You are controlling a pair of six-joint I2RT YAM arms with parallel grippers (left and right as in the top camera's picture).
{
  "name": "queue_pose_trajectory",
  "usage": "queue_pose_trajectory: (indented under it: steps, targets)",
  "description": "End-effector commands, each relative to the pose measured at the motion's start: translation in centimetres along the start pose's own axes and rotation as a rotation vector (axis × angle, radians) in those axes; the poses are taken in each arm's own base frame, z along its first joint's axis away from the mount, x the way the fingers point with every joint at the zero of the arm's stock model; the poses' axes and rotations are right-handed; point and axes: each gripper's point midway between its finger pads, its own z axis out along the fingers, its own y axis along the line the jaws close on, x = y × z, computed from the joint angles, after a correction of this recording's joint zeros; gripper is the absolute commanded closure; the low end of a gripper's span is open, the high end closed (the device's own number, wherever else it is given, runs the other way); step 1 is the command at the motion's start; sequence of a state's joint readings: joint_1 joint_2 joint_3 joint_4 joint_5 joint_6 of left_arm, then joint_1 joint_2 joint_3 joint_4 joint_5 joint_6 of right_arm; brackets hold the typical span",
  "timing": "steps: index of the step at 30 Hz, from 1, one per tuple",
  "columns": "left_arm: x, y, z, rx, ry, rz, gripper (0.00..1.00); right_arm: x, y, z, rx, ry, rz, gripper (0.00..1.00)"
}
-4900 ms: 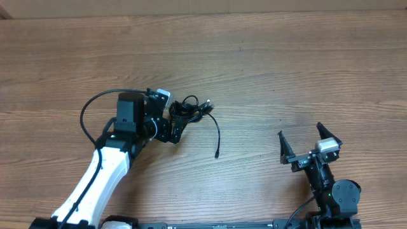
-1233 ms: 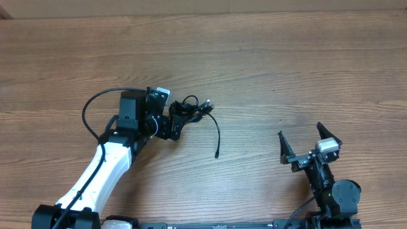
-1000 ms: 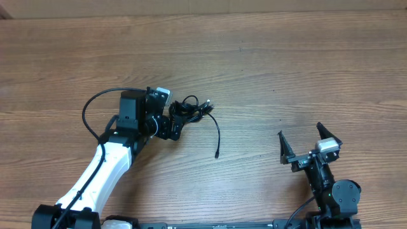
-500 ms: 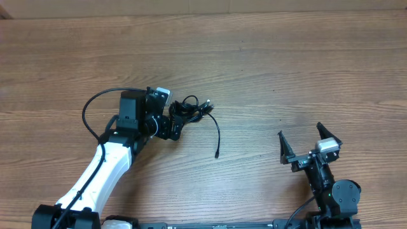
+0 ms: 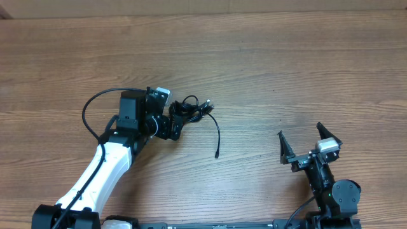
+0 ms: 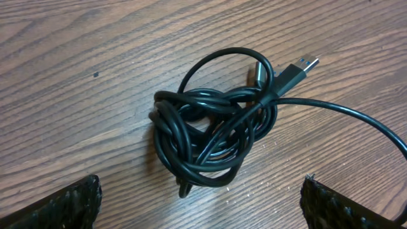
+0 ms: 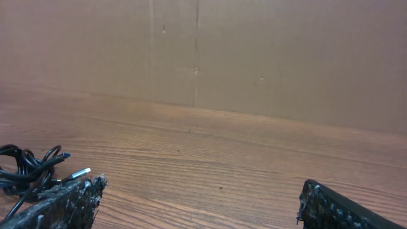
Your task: Untangle cables
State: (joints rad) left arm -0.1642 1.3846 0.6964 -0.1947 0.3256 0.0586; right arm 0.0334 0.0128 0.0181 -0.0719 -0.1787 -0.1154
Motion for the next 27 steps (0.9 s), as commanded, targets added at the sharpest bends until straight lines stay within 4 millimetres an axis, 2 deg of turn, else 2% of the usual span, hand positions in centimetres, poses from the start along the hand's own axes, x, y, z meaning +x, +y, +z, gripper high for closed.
queue_pose_trajectory:
  steps: [1,10,27]
  targets:
    - [-1.0,0.3,-0.1,-0.027,-0.015,0.022,0.00,0.2,-0.2,0.0,0.008,-0.002,0.005,0.00]
    - [-0.8,1.5,-0.2,-0.096,-0.004,0.011,0.00,0.2,-0.2,0.0,0.008,-0.002,0.005,0.00]
    - [-0.8,1.5,-0.2,-0.094,-0.005,0.011,0.00,0.2,-0.2,0.0,0.008,-0.001,0.005,0.00]
